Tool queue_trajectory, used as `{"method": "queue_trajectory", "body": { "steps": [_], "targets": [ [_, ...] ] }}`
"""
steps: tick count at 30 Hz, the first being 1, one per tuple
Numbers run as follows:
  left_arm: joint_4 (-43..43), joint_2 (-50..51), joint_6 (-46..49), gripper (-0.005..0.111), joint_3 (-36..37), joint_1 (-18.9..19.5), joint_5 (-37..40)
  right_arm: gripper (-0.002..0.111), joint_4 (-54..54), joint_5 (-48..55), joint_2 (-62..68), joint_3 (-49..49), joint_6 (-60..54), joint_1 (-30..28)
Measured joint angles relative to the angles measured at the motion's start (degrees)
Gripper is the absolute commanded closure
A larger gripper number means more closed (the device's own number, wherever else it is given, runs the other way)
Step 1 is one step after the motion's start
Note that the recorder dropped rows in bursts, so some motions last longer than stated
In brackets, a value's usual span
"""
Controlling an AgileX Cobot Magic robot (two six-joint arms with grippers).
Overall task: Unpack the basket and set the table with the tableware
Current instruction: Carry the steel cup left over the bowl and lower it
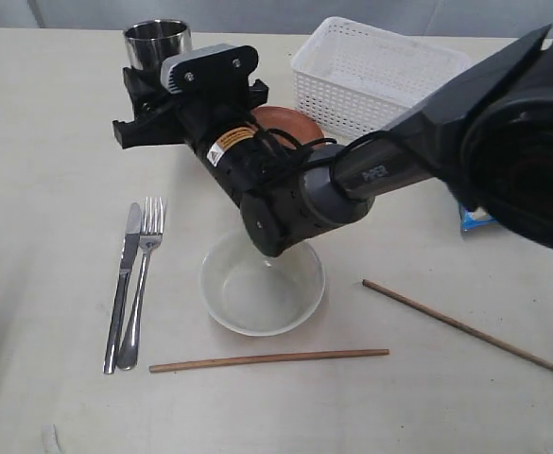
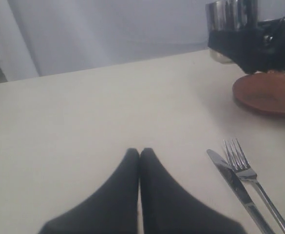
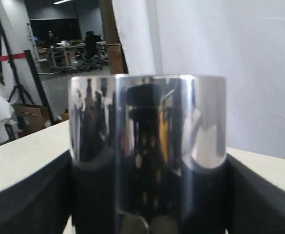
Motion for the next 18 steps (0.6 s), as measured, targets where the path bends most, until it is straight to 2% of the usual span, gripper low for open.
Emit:
{"method": "queue_trajectory", "body": {
  "steps": [8, 18],
  "targets": [
    [0.0, 0.0, 0.0, 0.107, 0.0, 0.0, 0.0, 0.109, -4.9, -1.2, 7.2, -7.1, 3.4, 0.0],
    [0.0, 0.0, 0.0, 0.107, 0.0, 0.0, 0.0, 0.109, -5.4, -0.1, 11.9, -7.5, 3.4, 0.0]
  ]
}}
